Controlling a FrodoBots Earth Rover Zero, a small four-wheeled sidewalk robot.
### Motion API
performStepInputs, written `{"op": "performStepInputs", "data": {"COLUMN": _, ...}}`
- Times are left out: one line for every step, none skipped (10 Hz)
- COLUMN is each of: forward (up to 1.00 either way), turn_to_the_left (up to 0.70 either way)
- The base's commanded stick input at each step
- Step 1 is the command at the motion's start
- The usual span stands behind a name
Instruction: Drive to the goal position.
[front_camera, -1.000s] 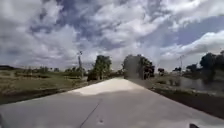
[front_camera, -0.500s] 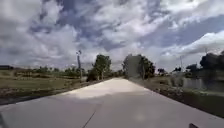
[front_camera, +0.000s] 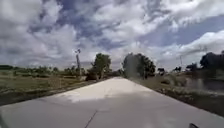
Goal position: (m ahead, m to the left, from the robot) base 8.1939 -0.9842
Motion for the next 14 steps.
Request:
{"op": "performStepInputs", "data": {"forward": 0.69, "turn_to_the_left": 0.01}}
{"op": "performStepInputs", "data": {"forward": 0.69, "turn_to_the_left": 0.01}}
{"op": "performStepInputs", "data": {"forward": 0.69, "turn_to_the_left": 0.01}}
{"op": "performStepInputs", "data": {"forward": 0.69, "turn_to_the_left": 0.01}}
{"op": "performStepInputs", "data": {"forward": 0.69, "turn_to_the_left": 0.01}}
{"op": "performStepInputs", "data": {"forward": 0.69, "turn_to_the_left": 0.01}}
{"op": "performStepInputs", "data": {"forward": 0.69, "turn_to_the_left": 0.01}}
{"op": "performStepInputs", "data": {"forward": 0.69, "turn_to_the_left": 0.01}}
{"op": "performStepInputs", "data": {"forward": 0.69, "turn_to_the_left": 0.01}}
{"op": "performStepInputs", "data": {"forward": 0.69, "turn_to_the_left": -0.05}}
{"op": "performStepInputs", "data": {"forward": 0.69, "turn_to_the_left": -0.11}}
{"op": "performStepInputs", "data": {"forward": 0.69, "turn_to_the_left": -0.13}}
{"op": "performStepInputs", "data": {"forward": 0.69, "turn_to_the_left": -0.10}}
{"op": "performStepInputs", "data": {"forward": 0.69, "turn_to_the_left": -0.07}}
